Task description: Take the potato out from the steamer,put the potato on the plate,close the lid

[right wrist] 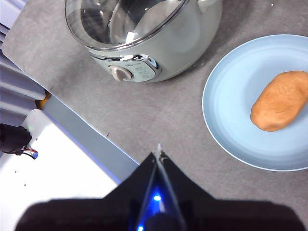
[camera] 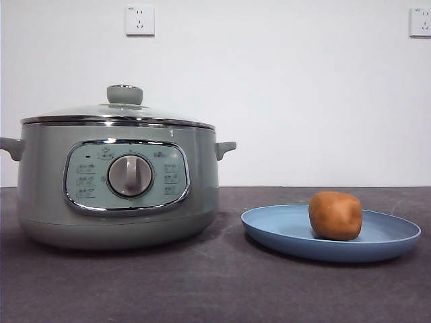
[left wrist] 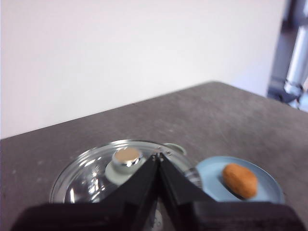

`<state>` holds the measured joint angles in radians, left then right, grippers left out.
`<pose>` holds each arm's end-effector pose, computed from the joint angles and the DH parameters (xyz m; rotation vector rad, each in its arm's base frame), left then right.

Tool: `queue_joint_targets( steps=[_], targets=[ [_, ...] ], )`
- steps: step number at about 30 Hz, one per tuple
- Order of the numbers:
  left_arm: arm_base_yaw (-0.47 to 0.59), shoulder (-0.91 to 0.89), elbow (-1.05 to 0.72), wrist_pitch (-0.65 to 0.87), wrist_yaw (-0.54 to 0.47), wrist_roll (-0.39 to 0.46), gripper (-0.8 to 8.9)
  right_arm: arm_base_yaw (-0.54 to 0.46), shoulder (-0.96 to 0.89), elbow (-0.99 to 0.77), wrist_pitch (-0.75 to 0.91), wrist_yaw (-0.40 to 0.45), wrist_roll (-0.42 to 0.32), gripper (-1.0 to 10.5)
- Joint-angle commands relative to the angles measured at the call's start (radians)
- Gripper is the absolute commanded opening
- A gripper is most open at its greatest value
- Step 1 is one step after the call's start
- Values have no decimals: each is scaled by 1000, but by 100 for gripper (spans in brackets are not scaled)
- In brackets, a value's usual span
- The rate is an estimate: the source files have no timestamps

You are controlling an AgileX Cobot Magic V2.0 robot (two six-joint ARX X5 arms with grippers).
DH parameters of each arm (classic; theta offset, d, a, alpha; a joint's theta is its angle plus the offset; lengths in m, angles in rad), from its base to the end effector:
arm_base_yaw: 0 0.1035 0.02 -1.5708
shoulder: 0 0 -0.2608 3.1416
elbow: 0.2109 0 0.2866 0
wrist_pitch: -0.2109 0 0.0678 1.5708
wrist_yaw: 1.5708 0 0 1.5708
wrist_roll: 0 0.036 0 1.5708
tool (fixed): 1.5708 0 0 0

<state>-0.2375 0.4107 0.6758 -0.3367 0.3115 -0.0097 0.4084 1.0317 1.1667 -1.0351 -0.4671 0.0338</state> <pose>0.1310 -0.0431 0.3317 -0.0121 0.0751 -0.5484 0.1935 0.1014 0.3462 0.0566 0.9411 0.7984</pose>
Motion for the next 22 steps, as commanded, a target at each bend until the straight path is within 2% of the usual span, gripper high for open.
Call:
queue_joint_targets(
  steps=[1,5,10,15,22],
  targets=[
    [18,-85,-209,160,-54,-96,-3,2,0,1,5,2,-6,1],
    [32,-188,-407,316,-103,-151,-4,2,0,1,5,2,-6,1],
    [64,-311,-583,389,-158,-225,-3,2,0,1,5,2,-6,1],
    [106,-377,-673,380,-187,-261,-3,2,0,1,5,2,-6,1],
    [150,-383,-673,252,-228,-260,-4,2,0,1,5,2,-6,1]
  ],
)
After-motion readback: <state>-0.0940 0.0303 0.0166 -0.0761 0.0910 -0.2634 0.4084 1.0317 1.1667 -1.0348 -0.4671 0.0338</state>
